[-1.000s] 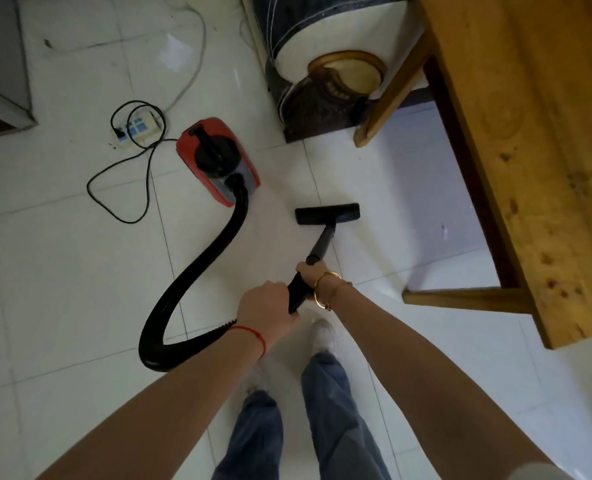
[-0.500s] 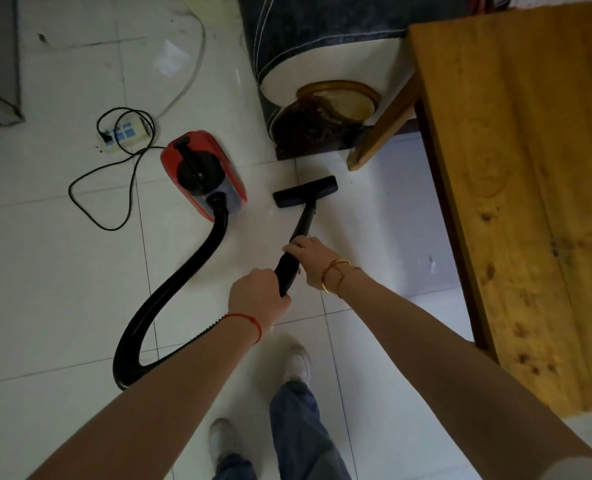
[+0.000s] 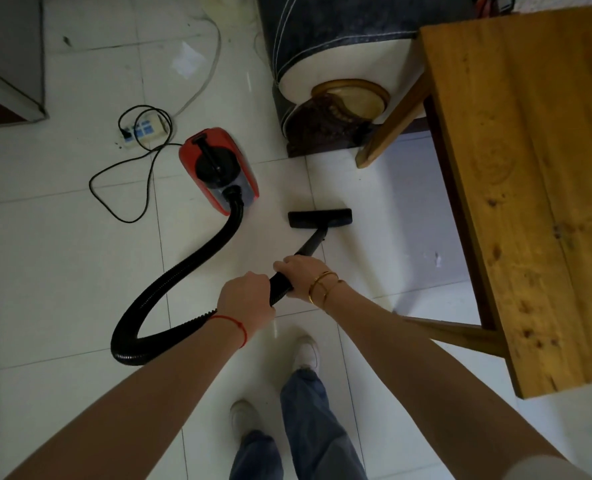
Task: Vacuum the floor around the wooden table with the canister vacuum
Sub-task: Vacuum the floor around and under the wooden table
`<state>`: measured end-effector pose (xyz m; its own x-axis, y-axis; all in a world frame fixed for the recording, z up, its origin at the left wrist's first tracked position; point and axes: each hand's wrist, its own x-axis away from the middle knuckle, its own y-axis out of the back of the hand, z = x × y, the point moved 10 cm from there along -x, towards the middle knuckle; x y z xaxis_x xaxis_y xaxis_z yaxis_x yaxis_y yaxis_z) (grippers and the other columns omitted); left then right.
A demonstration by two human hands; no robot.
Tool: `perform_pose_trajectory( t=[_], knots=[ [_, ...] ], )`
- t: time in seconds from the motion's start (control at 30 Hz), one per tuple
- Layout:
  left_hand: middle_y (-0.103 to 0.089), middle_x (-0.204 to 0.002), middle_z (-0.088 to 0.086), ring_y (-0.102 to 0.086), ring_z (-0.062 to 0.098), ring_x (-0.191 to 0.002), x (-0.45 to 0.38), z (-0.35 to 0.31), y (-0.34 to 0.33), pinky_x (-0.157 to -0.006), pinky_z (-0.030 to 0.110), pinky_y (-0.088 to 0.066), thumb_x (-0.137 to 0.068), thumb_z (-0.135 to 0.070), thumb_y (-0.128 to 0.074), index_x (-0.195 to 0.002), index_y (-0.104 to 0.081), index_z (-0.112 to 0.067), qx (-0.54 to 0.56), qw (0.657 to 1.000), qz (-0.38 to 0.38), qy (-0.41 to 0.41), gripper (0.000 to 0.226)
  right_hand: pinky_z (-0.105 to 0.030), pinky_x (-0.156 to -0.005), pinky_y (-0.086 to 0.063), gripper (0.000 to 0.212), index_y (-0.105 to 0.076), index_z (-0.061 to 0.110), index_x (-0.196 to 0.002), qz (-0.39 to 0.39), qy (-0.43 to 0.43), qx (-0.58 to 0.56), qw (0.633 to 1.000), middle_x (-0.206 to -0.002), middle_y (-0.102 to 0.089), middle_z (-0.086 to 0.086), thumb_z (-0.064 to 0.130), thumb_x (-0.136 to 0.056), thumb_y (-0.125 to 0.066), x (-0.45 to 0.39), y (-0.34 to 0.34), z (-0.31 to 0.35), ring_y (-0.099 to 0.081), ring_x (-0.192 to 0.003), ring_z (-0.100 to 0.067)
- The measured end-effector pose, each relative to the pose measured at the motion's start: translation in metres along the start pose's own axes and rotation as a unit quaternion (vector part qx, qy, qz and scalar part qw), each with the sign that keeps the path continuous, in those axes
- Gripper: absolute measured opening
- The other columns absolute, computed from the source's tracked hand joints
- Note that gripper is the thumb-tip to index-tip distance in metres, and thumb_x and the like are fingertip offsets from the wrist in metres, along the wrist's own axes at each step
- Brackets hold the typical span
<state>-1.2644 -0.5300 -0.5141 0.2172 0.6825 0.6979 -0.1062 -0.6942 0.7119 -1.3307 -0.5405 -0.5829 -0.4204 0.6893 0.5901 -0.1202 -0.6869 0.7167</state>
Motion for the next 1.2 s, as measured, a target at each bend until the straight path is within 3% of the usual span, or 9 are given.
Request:
perform_pose_trajectory(
  t=[0.57, 0.87, 1.2],
  knots=[
    [-0.059, -0.108, 0.004, -0.062, 0.019, -0.094, 0.113, 0.073, -0.076, -0.075, 0.026, -0.046, -0.088, -0.028, -0.059, -0.114, -0.054, -0.014, -0.075, 0.996, 0.023, -0.044, 0.03, -0.041, -0.082, -0.052, 0.034, -0.049, 0.012, -0.114, 0.019, -0.047, -0.06, 0.997, -0.105, -0.061, -0.013, 0.017, -0.084, -0.063, 0.047, -0.097, 0.127, -0.062, -0.096, -0.032],
    [-0.06, -0.107, 0.003, -0.063, 0.019, -0.093, 0.092, 0.06, -0.067, -0.073, 0.026, -0.046, -0.088, -0.031, -0.06, -0.115, -0.053, -0.014, -0.057, 0.998, 0.016, -0.035, 0.032, -0.04, -0.084, -0.053, 0.031, -0.051, 0.012, -0.114, 0.006, -0.032, -0.048, 0.998, -0.105, -0.063, -0.011, 0.017, -0.085, -0.062, 0.038, -0.081, 0.104, -0.063, -0.096, -0.029],
    [-0.053, -0.091, 0.001, -0.056, 0.016, -0.076, 0.006, 0.018, -0.003, -0.067, 0.024, -0.044, -0.086, -0.029, -0.063, -0.107, -0.057, -0.014, 0.046, 0.999, -0.011, 0.01, 0.027, -0.04, -0.084, -0.052, 0.025, -0.052, 0.01, -0.11, 0.014, -0.005, -0.027, 1.0, -0.105, -0.062, -0.012, 0.014, -0.086, -0.059, -0.01, -0.004, 0.014, -0.062, -0.096, -0.03]
  ],
)
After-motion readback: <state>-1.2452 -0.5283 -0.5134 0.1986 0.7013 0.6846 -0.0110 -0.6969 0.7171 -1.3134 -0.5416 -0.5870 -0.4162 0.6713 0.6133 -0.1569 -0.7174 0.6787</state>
